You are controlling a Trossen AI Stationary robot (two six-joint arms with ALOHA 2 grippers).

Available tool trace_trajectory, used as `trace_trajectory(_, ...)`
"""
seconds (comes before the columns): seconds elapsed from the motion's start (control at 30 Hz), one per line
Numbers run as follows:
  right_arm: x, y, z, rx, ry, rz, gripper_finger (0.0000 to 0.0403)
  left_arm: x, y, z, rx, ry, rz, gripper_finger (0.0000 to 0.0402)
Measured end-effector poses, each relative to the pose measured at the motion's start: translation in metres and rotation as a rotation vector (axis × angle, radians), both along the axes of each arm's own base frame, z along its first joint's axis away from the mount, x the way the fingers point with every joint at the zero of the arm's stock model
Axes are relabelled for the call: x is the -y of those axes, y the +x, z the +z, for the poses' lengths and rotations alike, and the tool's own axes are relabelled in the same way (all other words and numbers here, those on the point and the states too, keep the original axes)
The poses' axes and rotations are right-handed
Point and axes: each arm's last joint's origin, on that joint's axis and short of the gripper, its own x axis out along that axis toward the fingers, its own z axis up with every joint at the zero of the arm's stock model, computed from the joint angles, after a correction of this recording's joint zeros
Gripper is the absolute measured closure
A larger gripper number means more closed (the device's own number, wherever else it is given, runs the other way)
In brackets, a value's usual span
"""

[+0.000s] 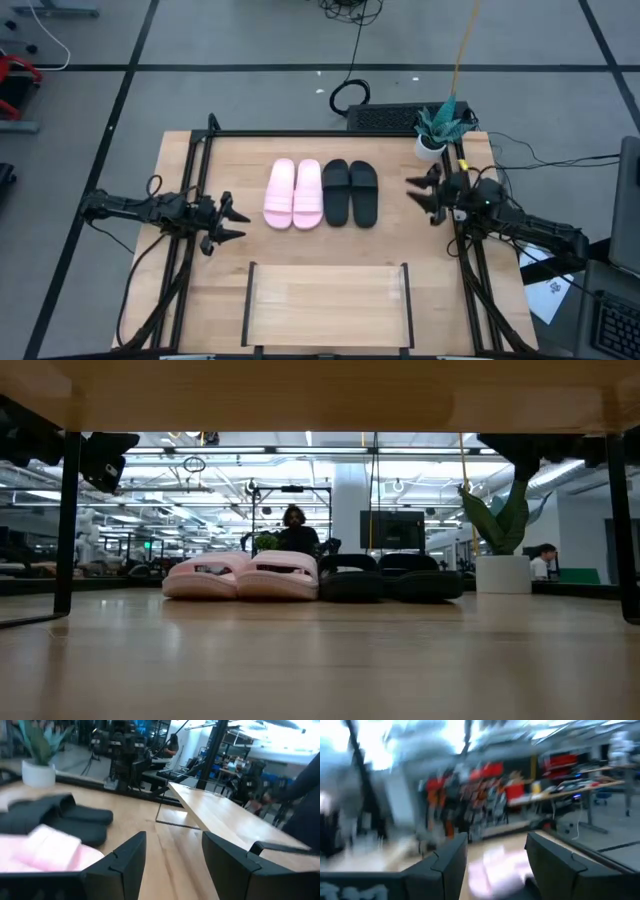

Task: Pick and place slides into the shelf
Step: Put the right black slipper on the shelf

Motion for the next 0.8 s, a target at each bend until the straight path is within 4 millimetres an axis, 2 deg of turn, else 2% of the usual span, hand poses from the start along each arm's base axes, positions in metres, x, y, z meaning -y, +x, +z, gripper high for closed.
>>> trace_trajectory(0.1, 0.002, -0.004, 0.01, 0.166, 0.225, -0.039, 0.0211, 0.0, 0.0, 0.003, 0.055, 0.115, -0.006, 0.0206)
trace_trajectory(0.23, 0.004, -0.007, 0.016, 0.301, 0.392, -0.069, 0.0211, 0.0, 0.0, 0.006, 0.116, 0.269, 0.029, 0.0206)
trace_trajectory(0.5, 0.004, -0.007, 0.015, 0.349, 0.566, -0.005, 0.0211, -0.003, 0.0, 0.007, 0.128, 0.311, 0.119, 0.0206)
trace_trajectory(0.6, 0.004, -0.008, 0.018, 0.38, 0.585, 0.014, 0.0211, -0.003, 0.0, 0.009, 0.136, 0.292, 0.134, 0.0206)
trace_trajectory(0.8, 0.004, -0.008, 0.027, 0.467, 0.601, 0.074, 0.0211, -0.004, -0.003, 0.023, 0.252, 0.084, 0.133, 0.0206)
